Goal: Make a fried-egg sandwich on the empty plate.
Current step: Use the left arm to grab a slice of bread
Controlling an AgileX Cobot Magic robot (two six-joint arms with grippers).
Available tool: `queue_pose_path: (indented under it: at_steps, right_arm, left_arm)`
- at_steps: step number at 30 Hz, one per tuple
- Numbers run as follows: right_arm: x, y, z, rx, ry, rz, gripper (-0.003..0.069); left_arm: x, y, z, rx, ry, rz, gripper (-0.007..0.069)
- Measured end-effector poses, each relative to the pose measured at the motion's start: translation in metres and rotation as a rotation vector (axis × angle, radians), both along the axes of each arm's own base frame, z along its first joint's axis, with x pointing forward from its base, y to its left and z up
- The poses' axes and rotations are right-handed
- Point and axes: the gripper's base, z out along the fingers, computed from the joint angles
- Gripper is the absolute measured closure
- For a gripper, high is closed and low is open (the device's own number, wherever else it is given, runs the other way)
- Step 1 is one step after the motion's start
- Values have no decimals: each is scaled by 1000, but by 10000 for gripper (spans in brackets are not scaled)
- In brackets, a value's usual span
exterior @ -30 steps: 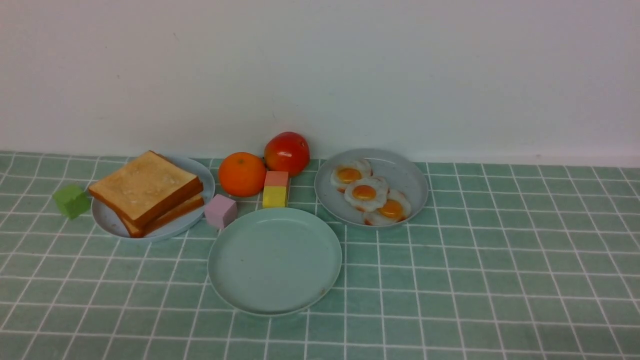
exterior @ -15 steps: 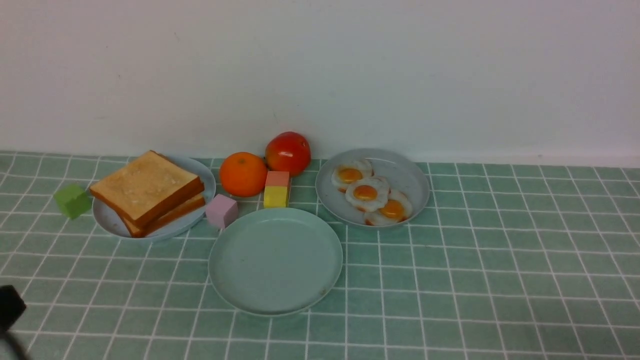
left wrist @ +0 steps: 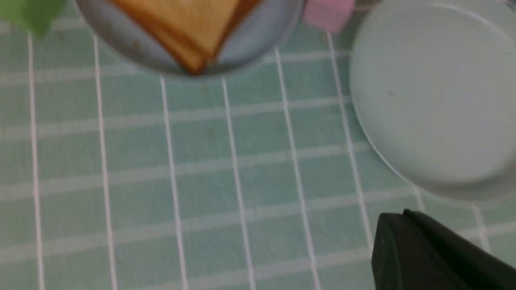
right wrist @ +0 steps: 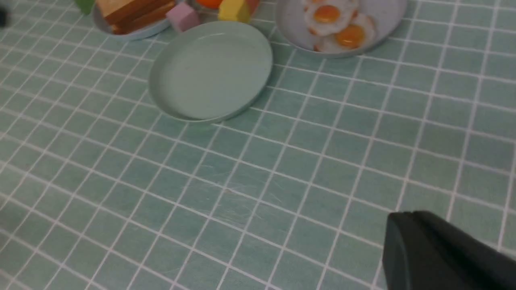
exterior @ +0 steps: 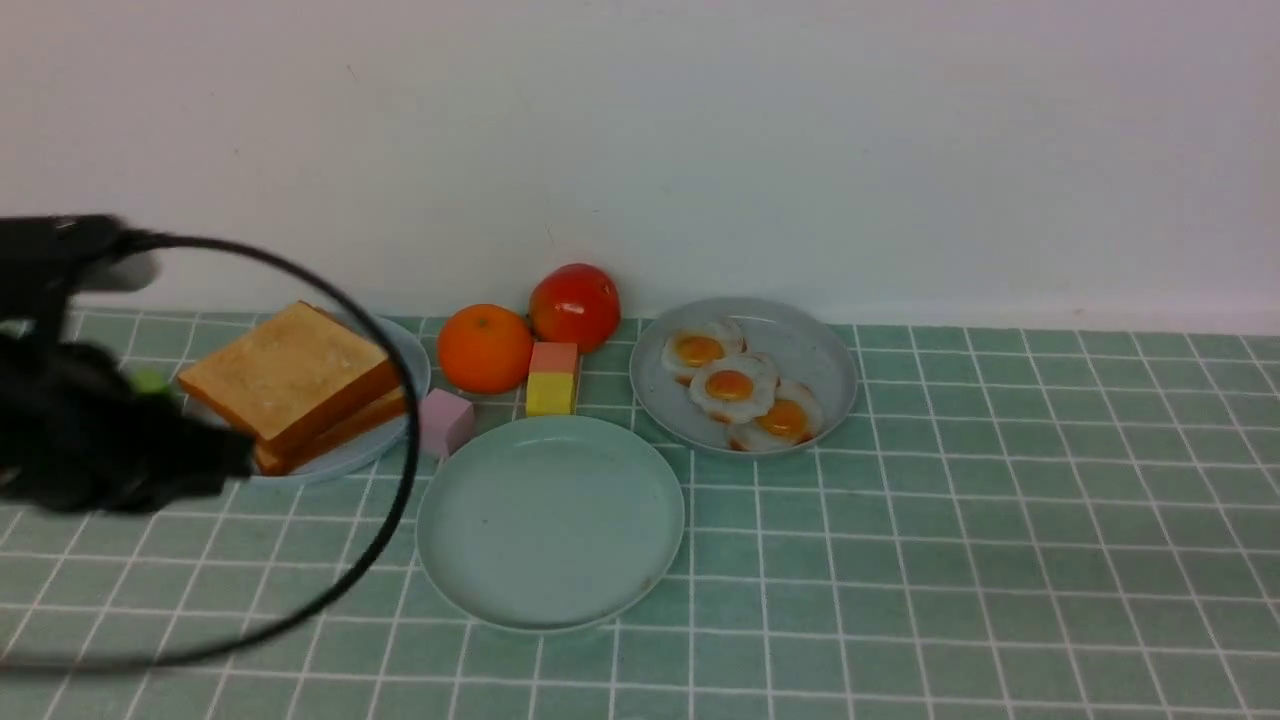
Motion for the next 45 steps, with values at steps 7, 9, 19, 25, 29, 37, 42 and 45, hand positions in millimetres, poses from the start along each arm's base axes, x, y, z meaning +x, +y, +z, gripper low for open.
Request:
queue_pose_path:
  at_steps: [7, 9, 19, 25, 29, 37, 42, 45]
  right_arm:
    - [13, 9, 10, -47, -6, 105, 659]
    - [13, 8, 10, -56, -9, 109, 659]
    - [13, 8, 9, -69, -12, 110, 655]
    - [14, 8, 12, -56, -37, 98, 652]
    - [14, 9, 13, -38, -38, 101, 648]
    - [13, 11, 13, -4, -24, 116, 641]
    - [11, 13, 12, 15, -1, 135, 637]
    - [9, 14, 11, 10, 18, 146, 634]
  left_arm:
    - [88, -1, -24, 114, 38, -86, 629]
    - [108, -1, -35, 143, 65, -113, 620]
    - [152, 5, -63, 333, 73, -224, 279]
    - [163, 6, -83, 348, 62, -229, 137]
    - [168, 6, -101, 368, 83, -244, 146]
    - [171, 7, -103, 380, 82, -232, 321]
    - [168, 8, -98, 390, 89, -236, 321]
    - [163, 8, -87, 387, 95, -232, 366]
